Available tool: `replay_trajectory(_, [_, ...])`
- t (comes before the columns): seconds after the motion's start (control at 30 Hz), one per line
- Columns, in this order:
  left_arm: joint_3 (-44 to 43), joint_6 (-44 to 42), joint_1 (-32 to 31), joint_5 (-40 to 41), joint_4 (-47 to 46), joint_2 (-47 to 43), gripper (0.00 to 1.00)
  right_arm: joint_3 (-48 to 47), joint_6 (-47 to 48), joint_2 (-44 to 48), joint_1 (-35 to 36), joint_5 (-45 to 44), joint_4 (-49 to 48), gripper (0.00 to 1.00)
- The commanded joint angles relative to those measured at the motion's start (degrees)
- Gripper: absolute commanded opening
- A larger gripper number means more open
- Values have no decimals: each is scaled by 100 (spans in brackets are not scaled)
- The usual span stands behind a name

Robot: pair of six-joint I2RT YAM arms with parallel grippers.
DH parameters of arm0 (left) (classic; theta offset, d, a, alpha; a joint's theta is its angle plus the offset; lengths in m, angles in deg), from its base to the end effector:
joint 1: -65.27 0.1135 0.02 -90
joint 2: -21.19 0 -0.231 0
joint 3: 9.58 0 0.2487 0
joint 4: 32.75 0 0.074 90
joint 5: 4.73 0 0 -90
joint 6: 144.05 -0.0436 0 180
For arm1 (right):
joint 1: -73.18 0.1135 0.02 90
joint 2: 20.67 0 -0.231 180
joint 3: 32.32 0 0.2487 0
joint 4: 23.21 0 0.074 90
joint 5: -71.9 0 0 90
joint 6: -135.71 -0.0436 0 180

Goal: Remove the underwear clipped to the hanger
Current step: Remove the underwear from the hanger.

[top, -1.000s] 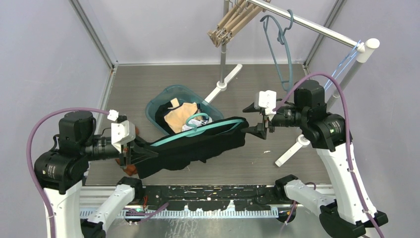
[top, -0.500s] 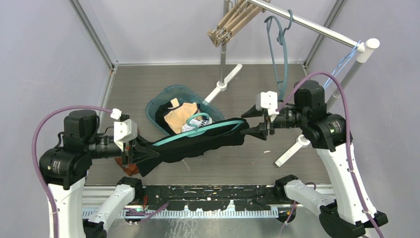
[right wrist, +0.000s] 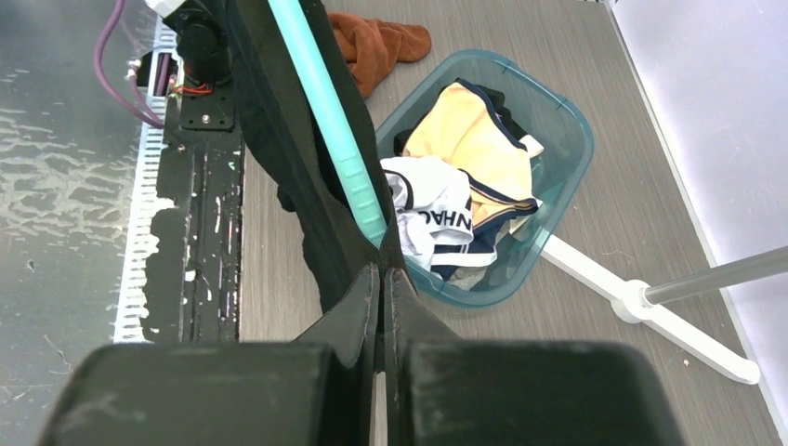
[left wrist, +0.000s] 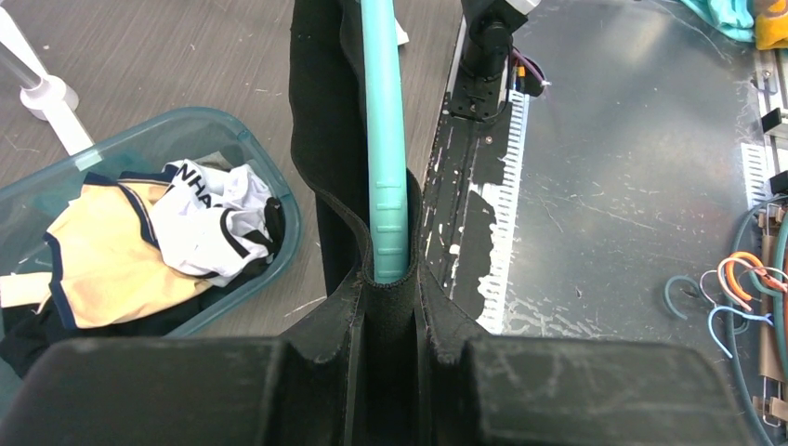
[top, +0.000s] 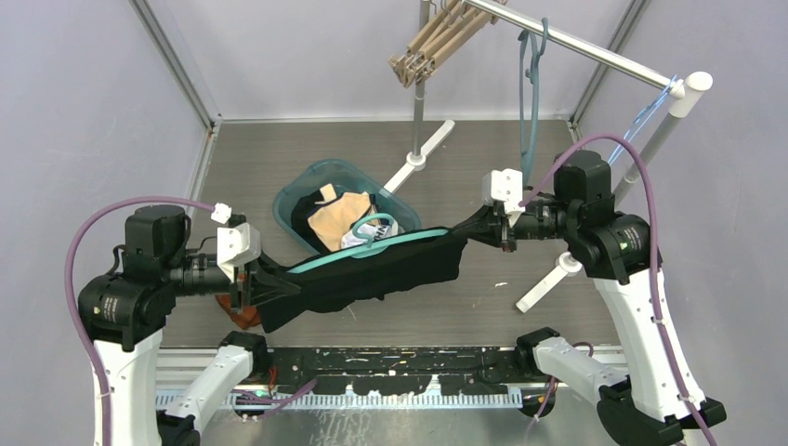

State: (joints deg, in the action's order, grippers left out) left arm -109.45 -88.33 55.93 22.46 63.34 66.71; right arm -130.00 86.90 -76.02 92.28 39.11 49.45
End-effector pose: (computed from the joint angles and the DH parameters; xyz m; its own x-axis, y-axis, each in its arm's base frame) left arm 0.0659 -0.0501 0.4179 -0.1322 0.2826 -0.9501 0.9724 0.2227 -0.0690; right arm 0.1361 0.0859 0.4217 0.2092 -0.3050 -0.9291 -0.9636 0.0976 -0.2490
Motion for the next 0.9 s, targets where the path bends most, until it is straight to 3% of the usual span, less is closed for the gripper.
replay_trajectory(0.0, [-69, -119, 38, -233, -224, 35, 0, 70, -129, 97, -80, -380, -249, 1])
replay_trajectory(0.87, [-245, -426, 574, -756, 4, 45, 0, 939, 284, 379, -748, -2662, -535, 1])
